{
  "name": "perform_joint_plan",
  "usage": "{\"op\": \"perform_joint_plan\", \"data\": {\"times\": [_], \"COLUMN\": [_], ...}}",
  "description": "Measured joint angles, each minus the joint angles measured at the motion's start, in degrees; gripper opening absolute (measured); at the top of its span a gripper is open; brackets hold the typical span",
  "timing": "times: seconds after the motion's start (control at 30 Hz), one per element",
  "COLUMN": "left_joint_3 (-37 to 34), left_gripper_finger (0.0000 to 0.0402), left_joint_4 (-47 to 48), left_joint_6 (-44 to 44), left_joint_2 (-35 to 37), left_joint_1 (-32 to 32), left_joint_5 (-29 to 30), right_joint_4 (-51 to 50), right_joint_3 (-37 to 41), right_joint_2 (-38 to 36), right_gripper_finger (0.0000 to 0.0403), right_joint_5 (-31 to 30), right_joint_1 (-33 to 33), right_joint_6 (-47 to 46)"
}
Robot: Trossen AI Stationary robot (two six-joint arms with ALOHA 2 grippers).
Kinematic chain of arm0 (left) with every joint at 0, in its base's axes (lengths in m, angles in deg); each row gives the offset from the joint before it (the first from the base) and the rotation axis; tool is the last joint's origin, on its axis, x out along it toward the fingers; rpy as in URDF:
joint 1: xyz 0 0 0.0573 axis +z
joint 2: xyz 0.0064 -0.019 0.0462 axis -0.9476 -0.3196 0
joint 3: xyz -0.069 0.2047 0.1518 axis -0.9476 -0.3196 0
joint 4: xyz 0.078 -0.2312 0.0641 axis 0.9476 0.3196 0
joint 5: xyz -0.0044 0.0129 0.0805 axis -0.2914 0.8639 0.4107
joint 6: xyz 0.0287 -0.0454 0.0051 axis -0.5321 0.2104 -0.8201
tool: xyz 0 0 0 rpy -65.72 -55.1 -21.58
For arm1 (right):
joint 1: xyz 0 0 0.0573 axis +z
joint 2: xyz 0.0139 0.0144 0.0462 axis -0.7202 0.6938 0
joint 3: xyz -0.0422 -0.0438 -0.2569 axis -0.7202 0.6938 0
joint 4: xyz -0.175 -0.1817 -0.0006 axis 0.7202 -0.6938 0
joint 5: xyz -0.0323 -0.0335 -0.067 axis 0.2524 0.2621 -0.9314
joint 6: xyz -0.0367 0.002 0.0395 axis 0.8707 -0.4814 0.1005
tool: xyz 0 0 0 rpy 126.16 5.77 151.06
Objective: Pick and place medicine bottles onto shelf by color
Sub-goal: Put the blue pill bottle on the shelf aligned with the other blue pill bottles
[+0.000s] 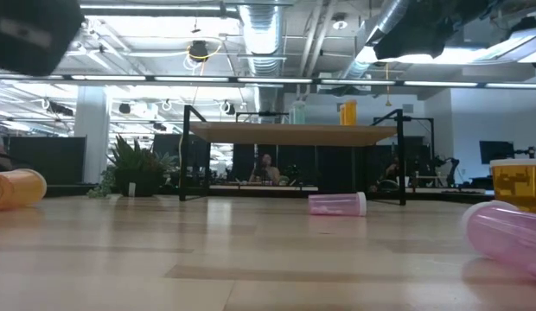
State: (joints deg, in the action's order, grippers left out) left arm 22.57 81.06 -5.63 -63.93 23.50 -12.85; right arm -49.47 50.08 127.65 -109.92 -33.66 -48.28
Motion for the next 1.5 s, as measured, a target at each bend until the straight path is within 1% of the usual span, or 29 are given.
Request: {"op": "perform_joint_plan", "data": {"times": [0.1, 0.17, 0.3, 0.53, 0.6, 0.77, 0.93, 1.07, 1.17, 1.3, 1.4, 1.5], "left_joint_3": [2.3, 3.3, 3.2, 1.2, 1.1, 1.1, 1.1, 1.1, 1.1, 1.1, 1.1, 1.2], "left_gripper_finger": [0.0183, 0.0183, 0.0183, 0.0183, 0.0183, 0.0183, 0.0183, 0.0183, 0.0183, 0.0183, 0.0183, 0.0183], "left_joint_4": [-0.2, 0.5, 2.9, 3.4, 4.8, 9.0, 9.4, 14.0, 18.2, 24.0, 26.8, 26.5], "left_joint_6": [-6.2, -8.1, -8.3, -8.0, -8.1, -9.6, -10.8, -10.8, -8.1, 2.7, 10.3, 16.3], "left_joint_2": [-1.9, -2.8, -3.4, -3.4, -3.4, -3.4, -3.4, -3.4, -3.4, -3.4, -2.7, -0.6], "left_joint_1": [-1.0, -1.3, -1.1, -1.3, -1.3, -0.7, 0.0, 0.9, 2.4, 5.1, 6.4, 6.7], "left_joint_5": [0.5, 1.5, 2.7, 2.6, 2.9, 6.7, 9.3, 14.0, 19.6, 25.6, 25.0, 20.9], "right_joint_4": [0.0, 0.0, 0.0, 0.0, 0.0, 0.0, 0.0, 0.0, 0.0, 0.0, 0.0, 0.0], "right_joint_3": [0.0, 0.0, 0.0, 0.0, 0.0, 0.0, 0.0, 0.0, 0.0, 0.0, 0.0, 0.0], "right_joint_2": [0.0, 0.0, 0.0, 0.0, 0.0, 0.0, 0.0, 0.0, 0.0, 0.0, 0.0, 0.0], "right_gripper_finger": [0.0133, 0.0133, 0.0133, 0.0133, 0.0133, 0.0133, 0.0133, 0.0133, 0.0133, 0.0133, 0.0133, 0.0133], "right_joint_5": [0.0, 0.0, 0.0, 0.0, 0.0, -0.1, -0.1, -0.1, -0.1, -0.1, -0.1, -0.1], "right_joint_1": [0.0, 0.0, 0.3, 1.1, 1.1, 1.1, 1.1, 1.1, 1.1, 1.1, 1.1, 1.1], "right_joint_6": [-0.1, -0.2, -1.1, -1.2, -1.2, -1.2, -1.0, -1.0, -1.0, -1.0, -1.0, -1.0]}}
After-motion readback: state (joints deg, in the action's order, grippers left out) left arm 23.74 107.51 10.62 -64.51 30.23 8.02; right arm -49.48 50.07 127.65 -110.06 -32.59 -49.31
